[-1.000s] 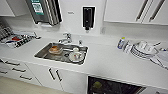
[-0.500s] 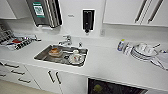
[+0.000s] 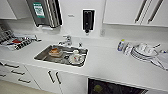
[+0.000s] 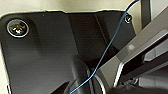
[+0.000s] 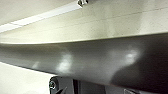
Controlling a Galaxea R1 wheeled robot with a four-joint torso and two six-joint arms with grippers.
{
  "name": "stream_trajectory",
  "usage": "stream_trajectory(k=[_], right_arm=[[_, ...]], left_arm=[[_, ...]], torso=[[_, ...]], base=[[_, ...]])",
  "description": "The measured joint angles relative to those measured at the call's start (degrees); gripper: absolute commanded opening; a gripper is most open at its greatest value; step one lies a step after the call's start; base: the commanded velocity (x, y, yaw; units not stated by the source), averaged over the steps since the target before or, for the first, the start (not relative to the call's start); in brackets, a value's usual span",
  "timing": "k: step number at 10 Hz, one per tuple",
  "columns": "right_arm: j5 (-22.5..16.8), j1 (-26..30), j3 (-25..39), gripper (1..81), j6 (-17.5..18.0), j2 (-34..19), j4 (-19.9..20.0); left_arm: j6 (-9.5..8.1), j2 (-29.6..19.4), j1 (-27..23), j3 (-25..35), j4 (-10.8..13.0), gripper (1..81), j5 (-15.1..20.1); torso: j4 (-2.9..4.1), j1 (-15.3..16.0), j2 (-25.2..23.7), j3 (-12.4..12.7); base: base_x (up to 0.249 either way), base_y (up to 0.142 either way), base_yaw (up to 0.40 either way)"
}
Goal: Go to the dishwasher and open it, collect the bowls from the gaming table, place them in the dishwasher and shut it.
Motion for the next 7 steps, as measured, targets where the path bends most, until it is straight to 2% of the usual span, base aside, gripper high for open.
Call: stream_trajectory(k=[4,7], right_arm=[[0.41,1.93,2.76,81.1,0.15,-0.72,2.79],[0.85,5.35,6.47,81.1,0.23,-2.47,5.21]], left_arm=[[0.02,0.05,-0.02,0.00,0.04,81.1,0.00],[0.04,0.05,0.00,0.00,0.04,81.1,0.01]], torso=[[0.00,0.00,-0.02,0.00],[0.00,0.02,-0.02,0.00]], base=[[0.000,0.000,0.000],[0.000,0.000,0.000]])
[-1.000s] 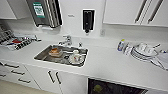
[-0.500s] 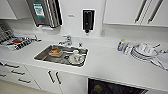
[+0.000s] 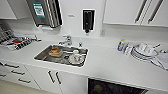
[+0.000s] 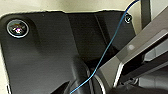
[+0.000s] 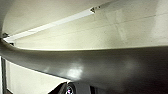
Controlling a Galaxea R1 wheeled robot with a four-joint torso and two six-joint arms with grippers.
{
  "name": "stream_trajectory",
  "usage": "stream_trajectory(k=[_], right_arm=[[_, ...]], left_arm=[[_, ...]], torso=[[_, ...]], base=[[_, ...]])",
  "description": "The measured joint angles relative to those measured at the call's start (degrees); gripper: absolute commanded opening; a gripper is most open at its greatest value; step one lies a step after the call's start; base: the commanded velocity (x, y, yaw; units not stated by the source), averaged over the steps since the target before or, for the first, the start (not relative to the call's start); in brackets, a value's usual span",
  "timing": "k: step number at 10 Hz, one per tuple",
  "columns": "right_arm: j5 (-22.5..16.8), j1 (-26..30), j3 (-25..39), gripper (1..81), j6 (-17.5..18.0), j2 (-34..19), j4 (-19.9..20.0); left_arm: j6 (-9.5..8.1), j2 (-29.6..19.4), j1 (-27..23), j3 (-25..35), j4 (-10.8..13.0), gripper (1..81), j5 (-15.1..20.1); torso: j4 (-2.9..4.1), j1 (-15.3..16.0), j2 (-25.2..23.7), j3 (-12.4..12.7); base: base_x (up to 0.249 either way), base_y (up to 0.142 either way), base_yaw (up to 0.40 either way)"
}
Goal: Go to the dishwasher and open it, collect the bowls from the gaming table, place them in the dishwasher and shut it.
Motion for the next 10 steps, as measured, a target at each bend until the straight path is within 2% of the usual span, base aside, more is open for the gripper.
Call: stream_trajectory(k=[3,10], right_arm=[[0.26,3.94,4.33,81.1,0.09,-2.54,2.66],[2.04,4.50,6.21,81.1,0.72,-2.84,4.00]], left_arm=[[0.00,-0.02,0.02,0.00,0.00,81.1,0.02],[-0.01,-0.02,0.15,-0.05,0.00,81.1,0.02]], torso=[[0.00,0.02,0.00,0.00],[0.00,0.04,0.00,0.00]], base=[[0.000,0.000,0.000],[0.000,0.000,0.000]])
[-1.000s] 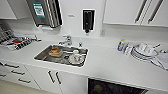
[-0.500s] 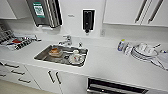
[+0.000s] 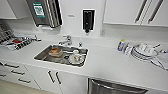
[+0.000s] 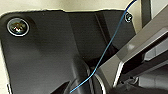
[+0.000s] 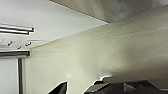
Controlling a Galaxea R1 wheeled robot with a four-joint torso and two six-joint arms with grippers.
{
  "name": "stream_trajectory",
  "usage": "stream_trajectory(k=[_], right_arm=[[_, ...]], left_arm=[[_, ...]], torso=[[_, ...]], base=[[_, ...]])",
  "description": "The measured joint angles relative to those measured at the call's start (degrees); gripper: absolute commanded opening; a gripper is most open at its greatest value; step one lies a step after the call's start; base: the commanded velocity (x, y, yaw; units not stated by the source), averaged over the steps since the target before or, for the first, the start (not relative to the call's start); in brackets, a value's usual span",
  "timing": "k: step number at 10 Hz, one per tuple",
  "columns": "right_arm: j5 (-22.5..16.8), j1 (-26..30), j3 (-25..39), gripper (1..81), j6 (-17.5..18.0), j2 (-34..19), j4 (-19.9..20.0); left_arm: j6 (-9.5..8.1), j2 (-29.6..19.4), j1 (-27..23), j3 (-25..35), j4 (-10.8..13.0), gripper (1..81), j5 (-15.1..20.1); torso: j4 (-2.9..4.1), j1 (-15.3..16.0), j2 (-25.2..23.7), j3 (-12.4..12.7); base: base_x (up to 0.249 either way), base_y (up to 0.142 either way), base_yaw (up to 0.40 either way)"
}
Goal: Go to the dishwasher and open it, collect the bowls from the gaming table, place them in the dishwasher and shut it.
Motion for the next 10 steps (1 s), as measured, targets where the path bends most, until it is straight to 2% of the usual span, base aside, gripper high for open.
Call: stream_trajectory(k=[3,8,10], right_arm=[[1.22,-1.94,-0.77,81.1,-0.06,-0.39,0.00],[2.65,-11.56,-11.68,81.1,-0.91,1.82,-0.61],[2.62,-15.69,-17.38,81.1,-1.11,3.96,-3.25]], left_arm=[[-0.05,0.05,0.00,0.00,-0.26,81.1,0.35],[-0.05,1.22,0.00,-4.35,-9.05,81.1,0.52],[-0.05,2.47,-0.01,-6.97,-11.11,81.1,0.40]], torso=[[0.00,0.00,0.00,0.00],[0.00,0.00,0.00,0.00],[0.00,0.00,0.00,0.00]], base=[[0.000,0.000,0.000],[0.000,0.000,0.000],[0.000,0.000,0.000]])
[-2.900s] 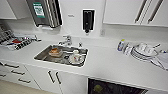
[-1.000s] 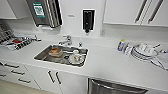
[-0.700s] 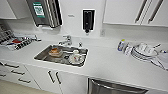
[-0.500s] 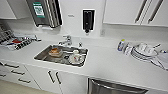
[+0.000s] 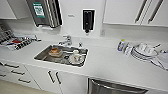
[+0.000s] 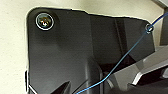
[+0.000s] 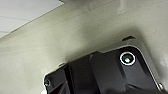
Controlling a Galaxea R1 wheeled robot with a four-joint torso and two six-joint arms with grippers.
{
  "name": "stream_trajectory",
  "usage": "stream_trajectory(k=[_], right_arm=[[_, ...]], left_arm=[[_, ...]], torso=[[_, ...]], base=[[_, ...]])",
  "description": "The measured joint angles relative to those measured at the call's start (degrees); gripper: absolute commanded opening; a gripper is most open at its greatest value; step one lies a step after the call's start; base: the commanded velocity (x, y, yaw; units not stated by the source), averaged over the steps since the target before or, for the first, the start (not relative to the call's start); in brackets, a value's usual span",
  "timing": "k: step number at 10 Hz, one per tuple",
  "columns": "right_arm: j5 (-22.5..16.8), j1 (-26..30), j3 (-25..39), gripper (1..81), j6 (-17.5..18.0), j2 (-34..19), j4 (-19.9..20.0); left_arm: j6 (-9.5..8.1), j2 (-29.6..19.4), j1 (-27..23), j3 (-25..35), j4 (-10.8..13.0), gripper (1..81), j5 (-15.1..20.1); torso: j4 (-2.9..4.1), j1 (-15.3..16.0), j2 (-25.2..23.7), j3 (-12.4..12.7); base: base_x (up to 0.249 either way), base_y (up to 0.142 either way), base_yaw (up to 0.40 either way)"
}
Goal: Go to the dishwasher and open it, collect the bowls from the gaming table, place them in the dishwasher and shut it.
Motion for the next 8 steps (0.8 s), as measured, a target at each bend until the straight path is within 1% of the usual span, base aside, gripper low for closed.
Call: stream_trajectory(k=[1,3,4,5,6,8], right_arm=[[-0.07,-2.29,-2.49,81.1,-0.06,1.05,-2.28],[0.02,-6.64,-6.84,81.1,-0.24,3.73,-8.01],[0.35,-8.06,-8.77,81.1,-0.24,5.40,-10.23],[0.50,-8.98,-10.95,81.1,-0.24,6.97,-11.91],[0.99,-9.64,-13.53,81.1,-0.24,8.41,-13.34],[1.18,-11.06,-18.47,81.1,-0.28,11.17,-14.97]], left_arm=[[0.00,0.41,0.01,-0.44,-0.52,81.1,-0.02],[0.00,0.39,0.01,-0.52,-0.72,81.1,-0.02],[0.00,0.41,0.01,-0.52,-0.73,81.1,0.11],[0.00,0.43,0.00,-0.52,-0.72,81.1,0.91],[0.00,0.43,0.00,-0.52,-0.72,81.1,2.43],[0.06,0.41,0.01,-0.52,-0.72,81.1,3.36]], torso=[[0.00,0.00,0.00,0.00],[0.00,0.00,0.00,0.02],[0.00,0.00,0.00,0.02],[0.00,0.00,0.00,0.02],[0.00,0.00,0.00,0.05],[0.00,0.00,-0.02,0.05]], base=[[0.000,0.000,0.000],[0.000,0.000,0.000],[0.000,0.000,0.000],[0.000,0.000,0.000],[0.000,0.000,0.000],[0.000,0.000,0.000]])
